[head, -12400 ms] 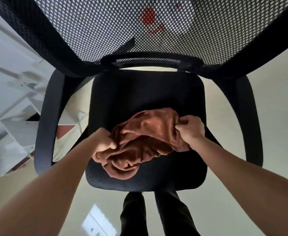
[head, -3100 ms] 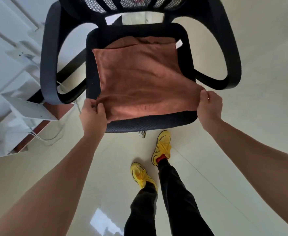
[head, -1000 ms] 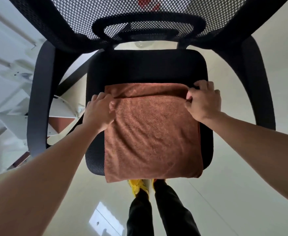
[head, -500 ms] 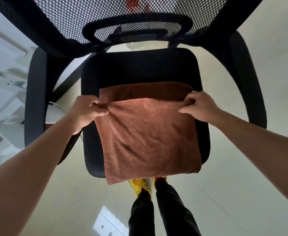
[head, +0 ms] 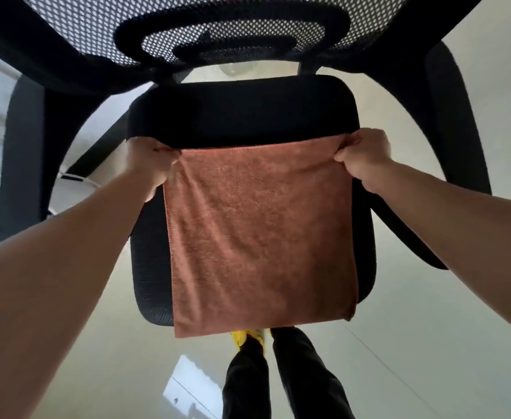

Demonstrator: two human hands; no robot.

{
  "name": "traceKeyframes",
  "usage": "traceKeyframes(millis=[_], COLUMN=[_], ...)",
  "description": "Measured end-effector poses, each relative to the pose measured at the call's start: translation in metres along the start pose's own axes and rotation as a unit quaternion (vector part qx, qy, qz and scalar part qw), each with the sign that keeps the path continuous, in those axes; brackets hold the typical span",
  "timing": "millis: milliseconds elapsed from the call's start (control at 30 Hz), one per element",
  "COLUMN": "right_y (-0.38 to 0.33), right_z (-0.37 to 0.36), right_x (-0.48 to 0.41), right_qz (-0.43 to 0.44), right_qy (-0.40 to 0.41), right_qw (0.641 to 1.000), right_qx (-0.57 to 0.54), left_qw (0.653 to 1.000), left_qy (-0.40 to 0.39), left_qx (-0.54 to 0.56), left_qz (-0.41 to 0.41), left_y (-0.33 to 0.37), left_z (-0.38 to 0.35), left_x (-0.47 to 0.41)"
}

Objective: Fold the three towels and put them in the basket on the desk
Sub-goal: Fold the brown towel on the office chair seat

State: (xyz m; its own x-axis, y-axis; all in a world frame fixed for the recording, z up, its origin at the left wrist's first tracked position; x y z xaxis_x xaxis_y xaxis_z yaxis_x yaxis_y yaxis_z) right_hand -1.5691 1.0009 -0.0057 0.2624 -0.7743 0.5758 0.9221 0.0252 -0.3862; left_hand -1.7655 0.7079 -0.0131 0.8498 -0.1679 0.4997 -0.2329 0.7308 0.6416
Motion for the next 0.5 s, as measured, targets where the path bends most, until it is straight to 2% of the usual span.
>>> traceKeyframes(millis=[200, 267, 300, 367, 433, 500], right_y=[-0.002, 0.004, 0.01, 0.032, 0.066, 0.1], right_z=[0.003, 0.003, 0.0, -0.016, -0.03, -0.031], right_x=[0.014, 0.035, 0.049, 0.078, 0.103, 0.113], right_qz=[0.104, 0.166, 0.194, 0.215, 0.16, 0.073], right_qy=[0.099, 0.131, 0.118, 0.026, -0.075, -0.093], right_qw=[0.982, 0.97, 0.969, 0.973, 0.981, 0.991], right_qx=[0.12, 0.117, 0.101, 0.081, 0.075, 0.055], left_qw=[0.984, 0.968, 0.964, 0.964, 0.964, 0.971], left_qy=[0.114, 0.136, 0.127, 0.084, 0.045, 0.024], left_qx=[-0.115, -0.179, -0.197, -0.204, -0.218, -0.219], left_qz=[-0.075, -0.11, -0.125, -0.151, -0.145, -0.094], left_y=[0.007, -0.002, -0.01, -0.027, -0.049, -0.078], left_z=[-0.004, -0.003, -0.005, -0.014, -0.021, -0.023], left_x=[0.017, 0.034, 0.046, 0.079, 0.118, 0.143])
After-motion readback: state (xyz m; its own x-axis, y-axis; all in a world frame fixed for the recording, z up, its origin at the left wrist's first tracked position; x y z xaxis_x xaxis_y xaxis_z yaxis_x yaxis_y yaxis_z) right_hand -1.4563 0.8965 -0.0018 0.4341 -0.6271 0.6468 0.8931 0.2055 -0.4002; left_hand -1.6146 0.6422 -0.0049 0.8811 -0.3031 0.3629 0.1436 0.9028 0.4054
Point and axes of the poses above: each hand's wrist, its own x-axis away from the middle knuckle, its own z-axis out of the back of the hand, y = z × x, the point moved 2 cm from there along -x, towards the middle knuckle, and after that the axes turned 7 degrees about -z, right-handed, at the moved point
